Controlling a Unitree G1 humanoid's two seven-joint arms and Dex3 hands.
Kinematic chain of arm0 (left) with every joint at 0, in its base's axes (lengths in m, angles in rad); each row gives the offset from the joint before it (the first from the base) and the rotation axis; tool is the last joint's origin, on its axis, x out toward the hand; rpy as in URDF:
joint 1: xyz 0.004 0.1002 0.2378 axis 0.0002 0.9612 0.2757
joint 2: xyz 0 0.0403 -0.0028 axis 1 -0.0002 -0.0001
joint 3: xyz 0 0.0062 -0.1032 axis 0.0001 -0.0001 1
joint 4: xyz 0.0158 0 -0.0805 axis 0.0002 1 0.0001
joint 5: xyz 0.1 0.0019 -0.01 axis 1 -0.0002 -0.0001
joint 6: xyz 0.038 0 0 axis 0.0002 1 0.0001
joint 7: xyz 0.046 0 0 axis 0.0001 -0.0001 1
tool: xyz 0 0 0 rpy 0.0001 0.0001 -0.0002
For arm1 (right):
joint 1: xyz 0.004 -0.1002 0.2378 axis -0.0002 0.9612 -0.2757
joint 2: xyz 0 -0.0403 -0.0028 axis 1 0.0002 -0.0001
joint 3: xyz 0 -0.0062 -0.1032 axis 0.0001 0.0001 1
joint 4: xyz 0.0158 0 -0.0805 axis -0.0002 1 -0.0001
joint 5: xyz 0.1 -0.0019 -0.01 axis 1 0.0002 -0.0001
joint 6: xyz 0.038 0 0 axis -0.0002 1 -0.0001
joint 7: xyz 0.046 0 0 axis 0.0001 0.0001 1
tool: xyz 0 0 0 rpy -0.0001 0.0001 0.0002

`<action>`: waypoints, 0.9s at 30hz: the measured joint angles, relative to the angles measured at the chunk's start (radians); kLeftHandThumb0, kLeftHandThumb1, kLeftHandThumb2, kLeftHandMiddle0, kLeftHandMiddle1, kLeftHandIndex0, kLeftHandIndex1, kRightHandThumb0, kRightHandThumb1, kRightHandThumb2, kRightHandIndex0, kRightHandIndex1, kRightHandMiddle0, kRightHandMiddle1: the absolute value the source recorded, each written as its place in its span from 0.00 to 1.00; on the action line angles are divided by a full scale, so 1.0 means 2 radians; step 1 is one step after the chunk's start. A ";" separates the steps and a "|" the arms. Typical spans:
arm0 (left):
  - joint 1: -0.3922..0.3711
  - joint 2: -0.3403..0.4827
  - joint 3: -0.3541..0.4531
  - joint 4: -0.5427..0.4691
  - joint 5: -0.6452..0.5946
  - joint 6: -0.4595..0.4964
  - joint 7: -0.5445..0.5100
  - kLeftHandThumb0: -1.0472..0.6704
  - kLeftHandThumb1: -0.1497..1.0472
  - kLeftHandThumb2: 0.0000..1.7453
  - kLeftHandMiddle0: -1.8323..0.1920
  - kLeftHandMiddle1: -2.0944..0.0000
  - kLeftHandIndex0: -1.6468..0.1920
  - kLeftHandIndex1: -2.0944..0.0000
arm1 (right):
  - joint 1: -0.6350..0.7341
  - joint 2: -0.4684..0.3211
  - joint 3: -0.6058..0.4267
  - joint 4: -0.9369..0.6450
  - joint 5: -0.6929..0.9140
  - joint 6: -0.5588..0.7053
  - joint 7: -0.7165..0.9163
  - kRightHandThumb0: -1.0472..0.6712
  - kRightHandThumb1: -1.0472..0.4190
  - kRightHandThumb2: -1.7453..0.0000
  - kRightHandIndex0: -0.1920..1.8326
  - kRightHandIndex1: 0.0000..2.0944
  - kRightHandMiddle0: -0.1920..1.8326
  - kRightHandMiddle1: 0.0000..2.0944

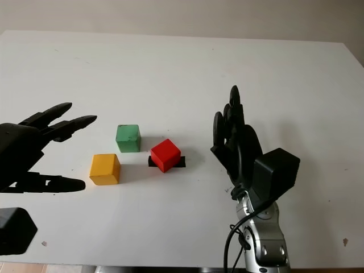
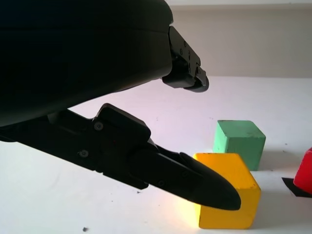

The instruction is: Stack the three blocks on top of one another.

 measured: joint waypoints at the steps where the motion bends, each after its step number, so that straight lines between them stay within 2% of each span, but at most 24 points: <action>1: 0.001 -0.005 -0.007 0.003 0.007 -0.005 0.009 0.06 0.96 0.03 0.82 0.97 0.66 0.95 | 0.000 0.001 0.000 0.000 0.000 0.000 0.000 0.19 0.00 0.63 0.00 0.00 0.00 0.00; 6: 0.003 -0.017 -0.025 0.021 0.031 -0.020 0.036 0.05 1.00 0.05 0.82 0.98 0.66 0.95 | 0.000 0.001 -0.004 0.000 0.004 -0.004 0.004 0.18 0.00 0.62 0.00 0.00 0.00 0.00; 15: 0.006 -0.040 -0.048 0.023 0.063 -0.002 0.045 0.05 1.00 0.05 0.82 0.97 0.62 0.92 | 0.000 0.001 -0.012 0.000 0.007 -0.005 0.005 0.19 0.00 0.63 0.00 0.00 0.00 0.00; 16: 0.006 -0.041 -0.049 0.023 0.067 0.000 0.045 0.05 1.00 0.04 0.82 0.97 0.64 0.86 | 0.000 0.001 -0.013 0.000 0.008 -0.007 0.005 0.19 0.00 0.63 0.00 0.00 0.00 0.00; 18: 0.005 -0.043 -0.053 0.022 0.077 0.004 0.047 0.06 1.00 0.05 0.82 0.97 0.79 0.57 | 0.000 0.001 -0.015 0.000 0.009 -0.009 0.007 0.20 0.00 0.63 0.00 0.00 0.00 0.00; 20: 0.005 -0.050 -0.057 0.023 0.083 0.005 0.060 0.09 0.99 0.04 0.80 0.97 0.82 0.46 | 0.000 0.001 -0.016 0.000 0.009 -0.009 0.009 0.20 0.00 0.63 0.00 0.00 0.00 0.00; 27: 0.001 -0.062 -0.067 0.022 0.107 0.023 0.072 0.12 0.97 0.03 0.79 0.97 0.84 0.34 | -0.001 -0.001 -0.023 0.001 0.012 -0.014 0.015 0.19 0.00 0.63 0.00 0.00 0.00 0.00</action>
